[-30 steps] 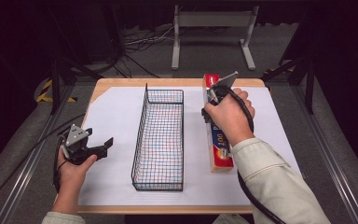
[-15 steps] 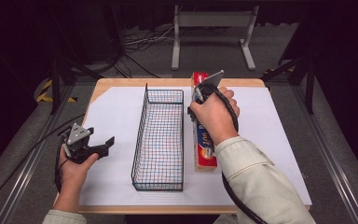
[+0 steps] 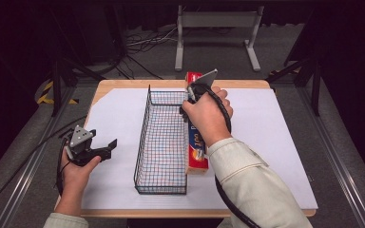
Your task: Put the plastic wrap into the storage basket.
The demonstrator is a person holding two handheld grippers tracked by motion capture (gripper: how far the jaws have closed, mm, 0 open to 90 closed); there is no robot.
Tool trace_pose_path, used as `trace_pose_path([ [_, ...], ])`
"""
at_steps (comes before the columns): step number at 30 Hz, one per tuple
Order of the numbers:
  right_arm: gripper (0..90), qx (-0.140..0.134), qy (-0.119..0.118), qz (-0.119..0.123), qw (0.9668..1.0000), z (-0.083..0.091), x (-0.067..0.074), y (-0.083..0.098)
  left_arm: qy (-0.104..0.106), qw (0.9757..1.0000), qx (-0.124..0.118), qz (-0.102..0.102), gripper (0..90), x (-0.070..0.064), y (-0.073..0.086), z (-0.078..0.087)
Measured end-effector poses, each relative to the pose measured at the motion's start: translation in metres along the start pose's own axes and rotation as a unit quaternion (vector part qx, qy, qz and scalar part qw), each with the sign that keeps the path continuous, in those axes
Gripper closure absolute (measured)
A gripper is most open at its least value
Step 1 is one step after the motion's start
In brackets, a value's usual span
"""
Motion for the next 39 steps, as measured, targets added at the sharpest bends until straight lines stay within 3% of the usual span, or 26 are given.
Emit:
trace_pose_path([
  [10,40.6,0.004,-0.012,0.002,0.9999,-0.003,0.020,0.001,-0.001,1.0000,-0.001,-0.002,12.9,0.001,0.000,0.001],
  [20,40.4,0.000,-0.041,0.011,0.9991,-0.018,0.037,0.001,-0.002,1.0000,0.000,-0.001,12.9,0.002,0.002,0.004],
  [24,40.4,0.006,-0.028,0.014,0.9995,-0.023,0.042,0.003,-0.003,1.0000,0.000,0.000,12.9,0.003,0.004,0.004],
  [39,40.1,0.010,-0.026,0.009,0.9996,-0.056,0.056,0.002,-0.005,1.0000,0.001,0.004,12.9,0.005,0.007,0.006],
])
Point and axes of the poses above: each handheld gripper's, and its own axes: z roughly backward along the jaws, y roughly out of its underside, x roughly to its left, the point moved 7 cm from there along -z, roughly forward along the jaws, and after that the axes turned 11 degrees about x, right-handed, at the moved point
